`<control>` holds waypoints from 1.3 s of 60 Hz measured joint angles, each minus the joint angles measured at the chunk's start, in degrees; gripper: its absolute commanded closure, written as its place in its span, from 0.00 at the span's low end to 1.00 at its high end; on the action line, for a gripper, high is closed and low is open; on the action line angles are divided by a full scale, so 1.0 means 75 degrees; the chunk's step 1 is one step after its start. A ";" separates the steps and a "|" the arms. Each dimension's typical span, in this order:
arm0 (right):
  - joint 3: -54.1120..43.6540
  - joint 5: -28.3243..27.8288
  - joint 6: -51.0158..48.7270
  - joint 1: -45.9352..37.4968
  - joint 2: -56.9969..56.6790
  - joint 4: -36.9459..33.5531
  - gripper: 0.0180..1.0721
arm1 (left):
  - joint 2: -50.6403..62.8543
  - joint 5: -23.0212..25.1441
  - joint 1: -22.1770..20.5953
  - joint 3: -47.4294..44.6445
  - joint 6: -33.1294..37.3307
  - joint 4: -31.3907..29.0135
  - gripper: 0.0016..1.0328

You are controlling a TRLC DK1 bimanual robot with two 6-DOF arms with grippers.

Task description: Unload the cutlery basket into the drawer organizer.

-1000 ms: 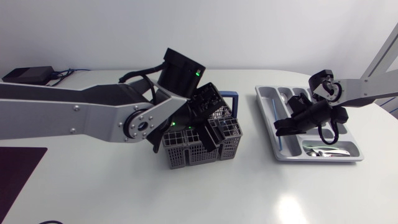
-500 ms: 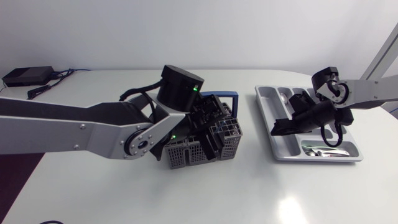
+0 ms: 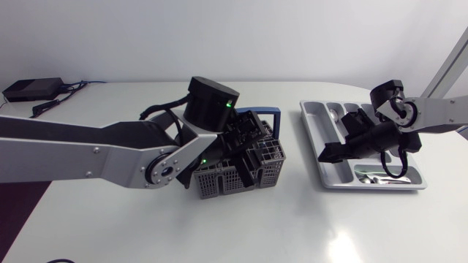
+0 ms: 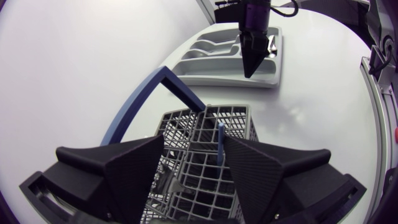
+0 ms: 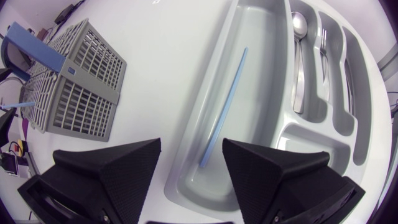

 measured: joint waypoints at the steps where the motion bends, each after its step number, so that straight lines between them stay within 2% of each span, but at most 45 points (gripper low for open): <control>1: -0.0009 -0.0003 0.0000 0.0003 0.0000 0.0000 0.31 | -0.0012 0.0000 -0.0012 -0.0015 0.0029 0.0009 0.38; 7: -0.0073 -0.0006 -0.0029 0.0012 0.0000 0.0003 0.31 | -0.0125 0.0000 -0.0041 -0.0079 0.0079 -0.0026 0.37; 11: -0.0119 -0.0009 -0.0038 0.0012 -0.0003 0.0003 0.31 | -0.0242 0.0003 -0.0058 -0.0131 0.0079 -0.0090 0.33; 24: -0.0172 -0.0035 -0.0117 0.0017 -0.0017 0.0003 0.31 | -0.0746 0.0009 -0.0041 -0.0364 0.0163 -0.0230 0.33; 44: -0.0242 -0.0047 -0.0143 0.0195 -0.0178 0.0009 0.31 | -0.1008 0.0009 0.0361 -0.0670 0.0481 -0.0195 0.34; 57: -0.0338 -0.0131 -0.0143 0.0382 -0.0481 0.0003 0.31 | -0.1064 0.0140 0.0522 -0.0714 0.0679 -0.0023 0.43; 78: -0.0828 -0.0105 -0.0143 0.1160 -0.1853 -0.0090 0.31 | -0.1067 0.0930 0.0831 -0.0807 0.0933 0.0187 0.76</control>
